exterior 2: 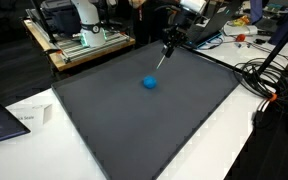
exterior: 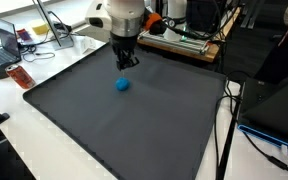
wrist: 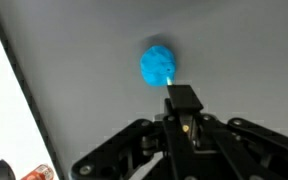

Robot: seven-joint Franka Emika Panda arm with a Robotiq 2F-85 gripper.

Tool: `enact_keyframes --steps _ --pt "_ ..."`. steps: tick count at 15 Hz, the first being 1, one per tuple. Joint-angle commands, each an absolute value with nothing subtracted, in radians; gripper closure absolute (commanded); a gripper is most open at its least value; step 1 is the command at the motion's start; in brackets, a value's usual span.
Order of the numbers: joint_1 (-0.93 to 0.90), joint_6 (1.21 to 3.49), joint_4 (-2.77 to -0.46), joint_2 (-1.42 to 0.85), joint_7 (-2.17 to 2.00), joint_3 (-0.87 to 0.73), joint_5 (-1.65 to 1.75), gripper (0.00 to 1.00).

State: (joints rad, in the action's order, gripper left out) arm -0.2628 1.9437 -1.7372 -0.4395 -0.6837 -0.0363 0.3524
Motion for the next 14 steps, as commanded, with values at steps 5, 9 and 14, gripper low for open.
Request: enact_keyframes --steps 5,9,14 --pt "-0.366 1.755 -1.594 -0.541 -0.778 -0.023 0.543 0.97" --pt "-0.396 1.72 -1.52 -0.623 -0.756 -0.02 0.604 0.97" --pt "-0.424 1.695 -1.426 -0.735 -0.726 -0.025 0.69 0.97"
